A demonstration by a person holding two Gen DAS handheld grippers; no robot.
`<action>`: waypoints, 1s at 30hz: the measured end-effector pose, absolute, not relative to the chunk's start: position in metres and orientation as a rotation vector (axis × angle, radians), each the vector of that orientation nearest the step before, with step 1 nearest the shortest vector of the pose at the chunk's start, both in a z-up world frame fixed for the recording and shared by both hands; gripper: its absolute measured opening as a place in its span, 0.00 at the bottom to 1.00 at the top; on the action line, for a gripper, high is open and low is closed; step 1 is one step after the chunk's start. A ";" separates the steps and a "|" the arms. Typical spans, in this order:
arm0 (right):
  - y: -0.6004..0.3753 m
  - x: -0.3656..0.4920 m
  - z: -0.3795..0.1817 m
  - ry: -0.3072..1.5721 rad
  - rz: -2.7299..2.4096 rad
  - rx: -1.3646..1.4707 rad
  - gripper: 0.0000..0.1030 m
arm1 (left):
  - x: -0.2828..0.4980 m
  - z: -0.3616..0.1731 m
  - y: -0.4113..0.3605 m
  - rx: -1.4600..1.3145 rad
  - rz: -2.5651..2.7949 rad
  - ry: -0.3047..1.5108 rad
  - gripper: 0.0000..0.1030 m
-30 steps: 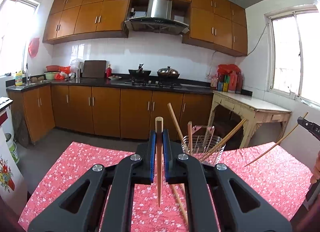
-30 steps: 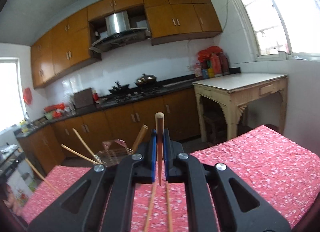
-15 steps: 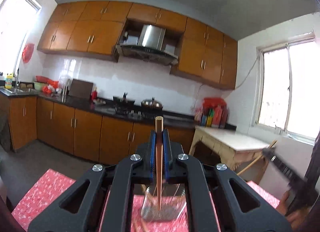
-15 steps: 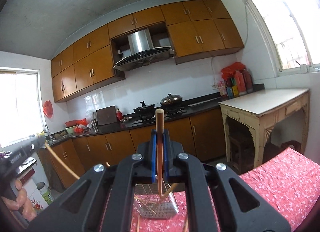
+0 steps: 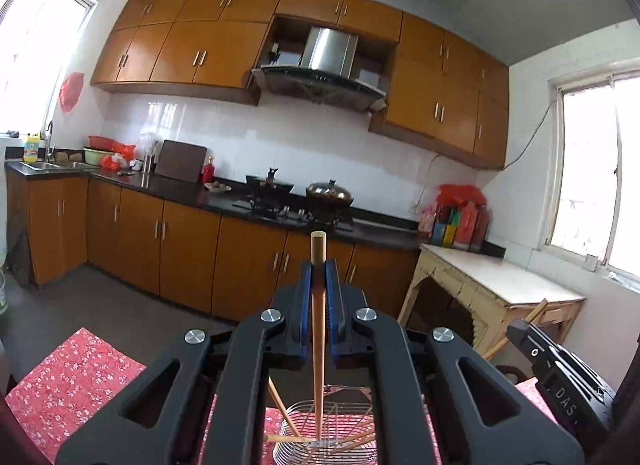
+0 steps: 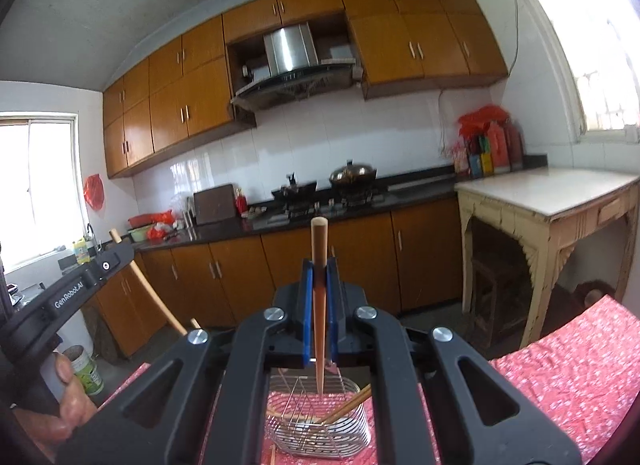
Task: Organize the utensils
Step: 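Open both tools to drop the chopsticks into the wire holder, then move the right tool back to a chopstick and close on it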
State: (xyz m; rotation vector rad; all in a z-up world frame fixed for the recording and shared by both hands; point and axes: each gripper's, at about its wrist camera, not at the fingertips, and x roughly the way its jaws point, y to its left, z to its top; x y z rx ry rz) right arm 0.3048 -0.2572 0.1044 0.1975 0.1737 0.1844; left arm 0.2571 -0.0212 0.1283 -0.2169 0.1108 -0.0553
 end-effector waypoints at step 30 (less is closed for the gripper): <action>-0.268 0.308 0.076 0.246 0.094 0.158 0.36 | 0.255 0.120 -0.002 -0.194 0.009 0.192 0.51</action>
